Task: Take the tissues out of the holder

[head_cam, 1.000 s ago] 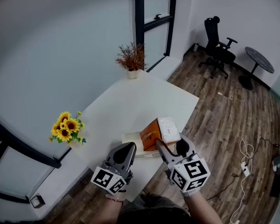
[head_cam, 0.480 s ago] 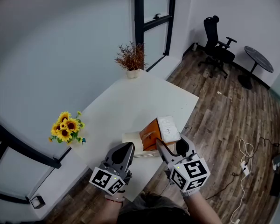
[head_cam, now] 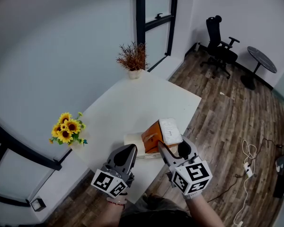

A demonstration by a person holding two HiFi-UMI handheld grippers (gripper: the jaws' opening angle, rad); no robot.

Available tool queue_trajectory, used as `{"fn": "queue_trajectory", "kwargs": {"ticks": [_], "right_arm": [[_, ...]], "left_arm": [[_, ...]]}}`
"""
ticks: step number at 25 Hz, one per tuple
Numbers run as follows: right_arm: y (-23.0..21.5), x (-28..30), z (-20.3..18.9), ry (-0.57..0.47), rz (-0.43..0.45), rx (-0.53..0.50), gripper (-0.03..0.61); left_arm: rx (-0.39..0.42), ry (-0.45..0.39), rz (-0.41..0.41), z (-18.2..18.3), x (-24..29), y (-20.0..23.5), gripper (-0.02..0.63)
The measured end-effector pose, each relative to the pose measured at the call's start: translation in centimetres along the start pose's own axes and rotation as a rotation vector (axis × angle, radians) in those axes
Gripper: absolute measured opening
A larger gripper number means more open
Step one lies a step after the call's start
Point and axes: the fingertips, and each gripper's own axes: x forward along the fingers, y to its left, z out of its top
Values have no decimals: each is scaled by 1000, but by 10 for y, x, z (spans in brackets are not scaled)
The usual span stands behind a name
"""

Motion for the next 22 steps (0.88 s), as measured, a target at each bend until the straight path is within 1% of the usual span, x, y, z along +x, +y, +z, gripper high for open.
{"fn": "queue_trajectory", "kwargs": {"ticks": [22], "right_arm": [[4, -3, -8, 18, -3, 4, 258]], "left_arm": [[-37, 17, 15, -14, -10, 0, 8]]}}
